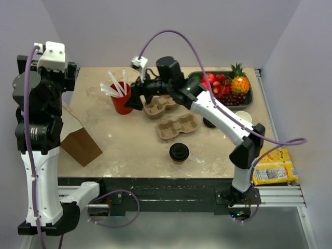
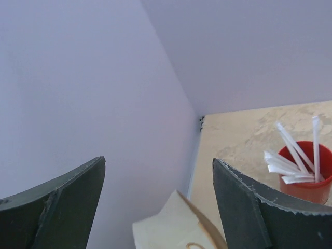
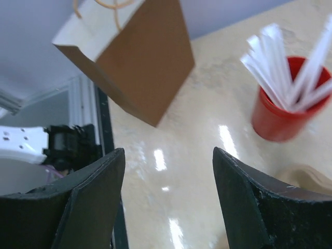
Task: Pack the takeout coffee
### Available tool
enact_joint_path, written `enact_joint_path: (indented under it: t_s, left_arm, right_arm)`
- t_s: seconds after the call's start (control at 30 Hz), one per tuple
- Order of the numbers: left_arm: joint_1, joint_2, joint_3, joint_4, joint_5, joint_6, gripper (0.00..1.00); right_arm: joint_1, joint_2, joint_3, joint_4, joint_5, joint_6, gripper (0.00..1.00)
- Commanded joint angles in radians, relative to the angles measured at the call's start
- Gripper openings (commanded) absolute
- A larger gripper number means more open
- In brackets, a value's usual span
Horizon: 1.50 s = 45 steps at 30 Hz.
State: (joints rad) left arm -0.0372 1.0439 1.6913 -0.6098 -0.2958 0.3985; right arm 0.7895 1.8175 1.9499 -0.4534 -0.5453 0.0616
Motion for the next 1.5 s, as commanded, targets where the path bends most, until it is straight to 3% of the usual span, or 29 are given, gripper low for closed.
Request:
enact_joint_path:
  t_s: [0.0, 0.23, 0.43, 1.13, 1.23, 1.47]
  left_arm:
    - [0.068, -0.041, 0.056, -0.001, -0.075, -0.066, 0.89]
    - [0.149, 0.019, 0.25, -0.007, -0.12, -0.145, 0.94]
    - [0.187, 0.004, 0.257, -0.022, -0.082, -0.168, 0.94]
    - [0.22, -0.022, 0.202, -0.057, 0.026, -0.204, 0.93]
    - [0.22, -0.03, 0.202, -0.059, 0.038, -0.208, 0.93]
    - [0.22, -0.058, 0.192, -0.064, 0.046, -0.216, 0.93]
  right_arm:
    - [0.108, 0.13, 0.17, 0.126, 0.063, 0.144, 0.75]
    - [0.309, 0.376, 0.481, 0.17, 0.303, 0.266, 0.82]
    - [0.364, 0.442, 0.527, 0.183, 0.491, 0.34, 0.8]
    - [0.416, 0.609, 0.612, 0.259, 0.539, 0.345, 0.74]
    - [0.421, 0.615, 0.613, 0.252, 0.544, 0.357, 0.69]
    - [0.419, 0.612, 0.615, 0.257, 0.593, 0.32, 0.41]
